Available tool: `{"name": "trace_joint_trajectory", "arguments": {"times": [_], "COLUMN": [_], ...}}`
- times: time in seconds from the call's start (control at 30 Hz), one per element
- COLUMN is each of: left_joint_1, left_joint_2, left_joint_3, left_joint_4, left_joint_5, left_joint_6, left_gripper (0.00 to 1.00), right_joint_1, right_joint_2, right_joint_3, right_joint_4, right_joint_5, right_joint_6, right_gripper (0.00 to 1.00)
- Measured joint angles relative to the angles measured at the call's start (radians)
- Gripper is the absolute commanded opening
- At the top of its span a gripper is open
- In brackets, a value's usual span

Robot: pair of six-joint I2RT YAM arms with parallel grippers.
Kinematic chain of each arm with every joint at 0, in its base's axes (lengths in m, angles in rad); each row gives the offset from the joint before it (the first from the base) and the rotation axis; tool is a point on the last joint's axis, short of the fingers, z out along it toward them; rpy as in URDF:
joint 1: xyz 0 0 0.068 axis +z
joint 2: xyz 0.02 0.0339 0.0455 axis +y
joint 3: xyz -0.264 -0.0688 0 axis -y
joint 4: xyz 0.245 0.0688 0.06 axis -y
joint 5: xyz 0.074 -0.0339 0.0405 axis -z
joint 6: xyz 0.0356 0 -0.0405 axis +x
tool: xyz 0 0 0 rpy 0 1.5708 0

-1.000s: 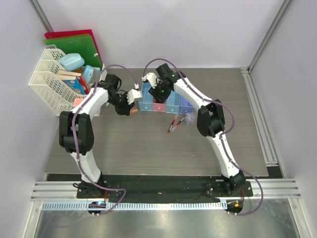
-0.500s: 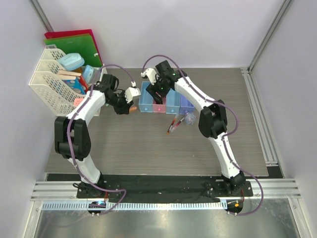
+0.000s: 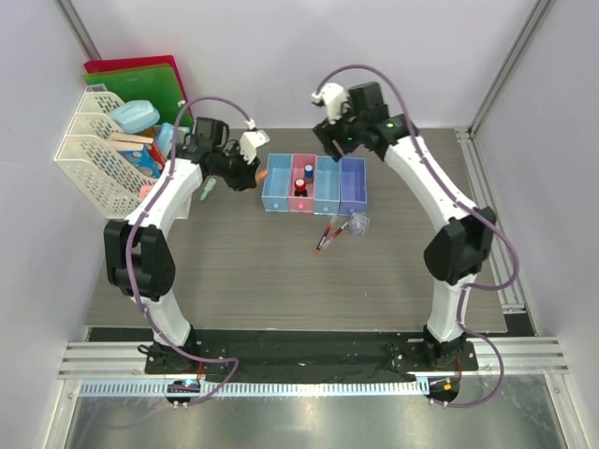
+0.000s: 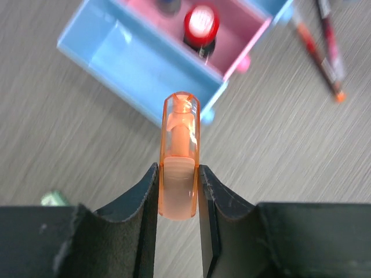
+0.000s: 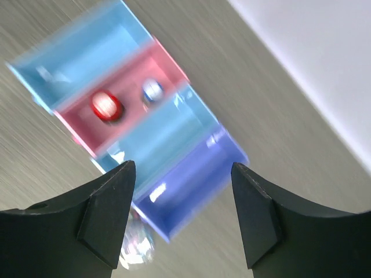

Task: Sort the stationery into containers
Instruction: Pick up the stationery from the center of the board, then place the stationery in the storage box.

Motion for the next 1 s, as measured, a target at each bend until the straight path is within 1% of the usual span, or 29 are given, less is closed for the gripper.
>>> {"name": "trace_joint_trajectory", "arguments": {"times": [0.13,0.23,0.37,0.43,0.57,0.73,0.87,1.0], "left_joint_1": [-0.092,-0.163,-0.239,-0.260,-0.289,-0.308,-0.313,-0.313], "left_joint_2": [0.066,0.124,0.223,0.270,0.376,0.479,0.559,0.612], "left_joint_3": [0.103,0.174,0.284,0.335,0.441,0.518,0.578,0.602], "left_joint_4": [0.029,0.036,0.056,0.064,0.111,0.196,0.323,0.455], "left_joint_5": [0.006,0.017,0.044,0.060,0.094,0.123,0.138,0.151], "left_joint_6": [-0.092,-0.143,-0.231,-0.271,-0.378,-0.527,-0.690,-0.845], "left_gripper": [0.00,0.00,0.00,0.00,0.00,0.00,0.00,0.00], "right_joint_1": [-0.116,-0.172,-0.179,-0.182,-0.213,-0.315,-0.380,-0.436], "right_joint_2": [-0.111,-0.132,-0.133,-0.133,-0.162,-0.231,-0.267,-0.293], "right_joint_3": [-0.232,-0.393,-0.581,-0.642,-0.711,-0.766,-0.821,-0.853], "right_joint_4": [0.055,0.072,0.066,0.066,0.078,0.126,0.140,0.143], "right_joint_5": [0.004,0.010,0.007,0.002,-0.027,-0.060,-0.071,-0.089], "right_joint_6": [0.003,-0.011,-0.035,-0.044,-0.051,-0.056,-0.063,-0.070], "right_gripper": [0.72,0.72,0.71,0.71,0.70,0.70,0.70,0.70]}}
